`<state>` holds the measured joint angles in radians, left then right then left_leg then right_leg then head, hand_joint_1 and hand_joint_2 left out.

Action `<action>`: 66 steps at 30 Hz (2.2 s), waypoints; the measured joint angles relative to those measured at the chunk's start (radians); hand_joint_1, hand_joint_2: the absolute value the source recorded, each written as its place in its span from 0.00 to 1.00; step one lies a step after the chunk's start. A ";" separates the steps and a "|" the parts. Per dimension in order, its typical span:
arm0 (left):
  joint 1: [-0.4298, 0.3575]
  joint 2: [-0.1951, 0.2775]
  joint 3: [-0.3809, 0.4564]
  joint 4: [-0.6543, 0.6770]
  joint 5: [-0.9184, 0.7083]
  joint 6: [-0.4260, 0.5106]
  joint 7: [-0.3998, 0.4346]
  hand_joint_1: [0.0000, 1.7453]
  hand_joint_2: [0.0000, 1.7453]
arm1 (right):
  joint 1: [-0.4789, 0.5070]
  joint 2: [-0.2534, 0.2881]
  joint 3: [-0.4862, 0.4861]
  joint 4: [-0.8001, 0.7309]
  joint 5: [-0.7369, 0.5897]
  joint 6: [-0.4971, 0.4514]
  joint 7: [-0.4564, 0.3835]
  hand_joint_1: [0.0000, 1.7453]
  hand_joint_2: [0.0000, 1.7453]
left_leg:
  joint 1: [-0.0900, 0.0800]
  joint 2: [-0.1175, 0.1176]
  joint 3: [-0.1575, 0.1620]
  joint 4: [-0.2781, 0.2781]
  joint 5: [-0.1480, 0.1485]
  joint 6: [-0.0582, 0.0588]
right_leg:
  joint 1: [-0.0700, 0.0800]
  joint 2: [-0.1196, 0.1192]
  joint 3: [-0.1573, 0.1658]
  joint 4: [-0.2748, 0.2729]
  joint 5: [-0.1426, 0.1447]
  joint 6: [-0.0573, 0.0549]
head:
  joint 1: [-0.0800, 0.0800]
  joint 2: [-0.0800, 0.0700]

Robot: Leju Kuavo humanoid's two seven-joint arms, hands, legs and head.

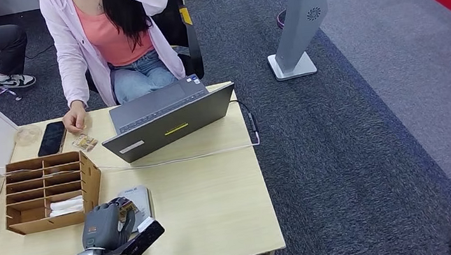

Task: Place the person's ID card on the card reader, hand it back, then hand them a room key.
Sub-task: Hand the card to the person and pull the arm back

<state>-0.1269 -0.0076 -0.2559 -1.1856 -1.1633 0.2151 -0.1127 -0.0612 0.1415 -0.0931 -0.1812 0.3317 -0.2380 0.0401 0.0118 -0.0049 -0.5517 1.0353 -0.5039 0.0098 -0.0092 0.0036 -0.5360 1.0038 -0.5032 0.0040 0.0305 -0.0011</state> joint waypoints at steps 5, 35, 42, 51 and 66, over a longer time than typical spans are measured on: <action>-0.001 0.004 0.000 0.002 0.000 0.041 0.006 1.00 1.00 | 0.000 0.000 0.000 0.000 0.010 0.002 0.004 0.00 0.00 | 0.000 0.000 0.000 0.000 0.000 0.000 | 0.000 0.000 0.000 0.000 0.000 0.000 | 0.000 0.000; -0.407 0.115 0.285 -0.050 -0.076 0.468 -0.068 1.00 1.00 | -0.003 0.002 0.009 0.000 0.131 0.022 0.038 0.00 0.00 | 0.001 -0.001 -0.003 0.000 0.005 -0.001 | 0.000 0.000 -0.003 0.001 0.003 -0.002 | 0.001 0.000; -0.468 0.124 0.287 0.074 -0.091 0.471 -0.066 1.00 1.00 | -0.004 0.004 0.009 0.000 0.133 0.022 0.038 0.00 0.00 | 0.001 -0.001 -0.003 0.000 0.005 -0.002 | 0.000 0.000 -0.003 0.001 0.004 -0.002 | 0.001 0.000; -0.500 0.124 0.287 0.131 -0.107 0.470 -0.054 0.00 1.00 | -0.004 0.005 0.009 0.000 0.133 0.023 0.038 0.00 0.00 | 0.001 -0.001 -0.003 0.000 0.005 -0.002 | 0.000 0.000 -0.004 0.001 0.004 -0.002 | 0.001 0.000; -0.491 0.106 0.287 0.156 -0.105 0.461 -0.037 0.00 0.75 | -0.003 0.005 0.008 0.000 0.130 0.021 0.037 0.00 0.00 | 0.001 0.000 -0.003 0.000 0.005 -0.002 | 0.000 0.000 -0.004 0.001 0.004 -0.002 | 0.001 0.000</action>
<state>-0.6175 0.0980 0.0308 -1.0299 -1.2680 0.6760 -0.1494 -0.0640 0.1465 -0.0846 -0.1808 0.4622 -0.2169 0.0774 0.0123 -0.0052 -0.5551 1.0353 -0.4988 0.0078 -0.0090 0.0036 -0.5399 1.0048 -0.4995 0.0020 0.0313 -0.0011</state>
